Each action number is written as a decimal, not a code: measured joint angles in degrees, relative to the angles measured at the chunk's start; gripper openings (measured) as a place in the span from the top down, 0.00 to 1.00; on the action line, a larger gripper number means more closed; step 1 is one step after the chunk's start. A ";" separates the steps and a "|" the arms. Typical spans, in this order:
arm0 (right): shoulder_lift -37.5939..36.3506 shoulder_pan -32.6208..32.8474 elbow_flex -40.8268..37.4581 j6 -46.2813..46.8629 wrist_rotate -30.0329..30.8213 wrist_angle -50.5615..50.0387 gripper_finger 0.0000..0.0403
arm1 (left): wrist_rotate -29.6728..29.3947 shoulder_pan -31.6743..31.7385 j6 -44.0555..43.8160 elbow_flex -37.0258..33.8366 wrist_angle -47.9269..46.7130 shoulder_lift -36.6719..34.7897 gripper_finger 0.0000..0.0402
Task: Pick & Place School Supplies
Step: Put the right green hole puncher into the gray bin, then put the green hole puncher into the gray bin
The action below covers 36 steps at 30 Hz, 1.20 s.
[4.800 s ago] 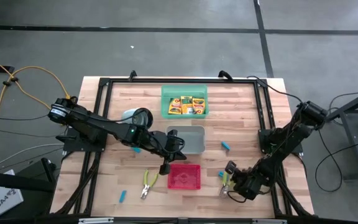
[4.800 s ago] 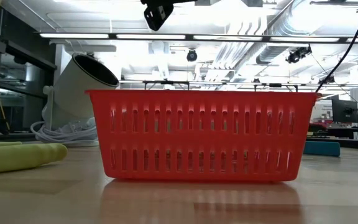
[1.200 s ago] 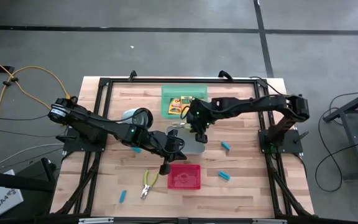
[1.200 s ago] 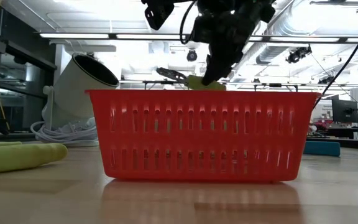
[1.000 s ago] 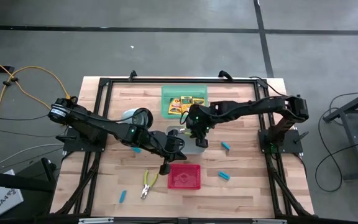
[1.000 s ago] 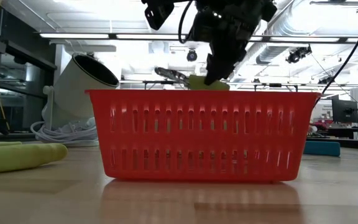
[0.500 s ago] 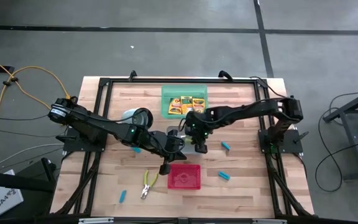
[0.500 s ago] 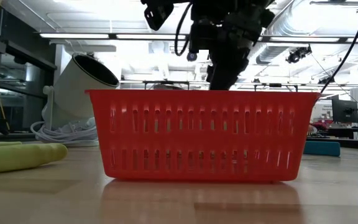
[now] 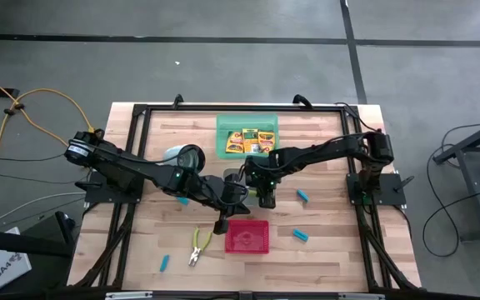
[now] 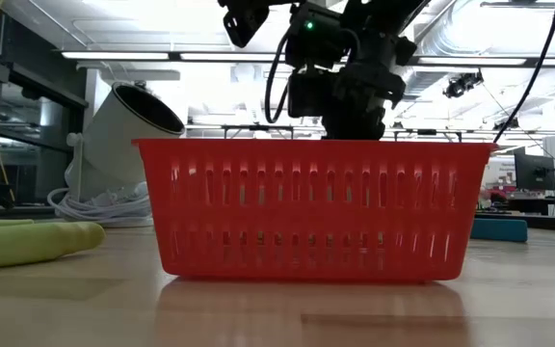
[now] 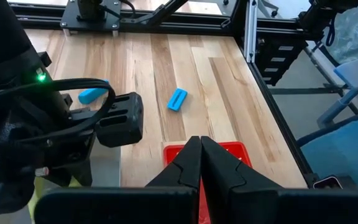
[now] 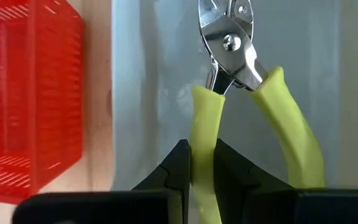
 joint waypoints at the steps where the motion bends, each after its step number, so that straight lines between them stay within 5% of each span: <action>1: 0.00 0.01 0.00 -0.17 0.56 0.04 0.91 | 0.00 0.00 0.00 0.00 0.00 0.00 1.00; 36: -0.09 -0.02 0.00 -2.45 -2.50 2.18 0.71 | 0.00 -0.07 0.00 0.00 0.04 0.00 1.00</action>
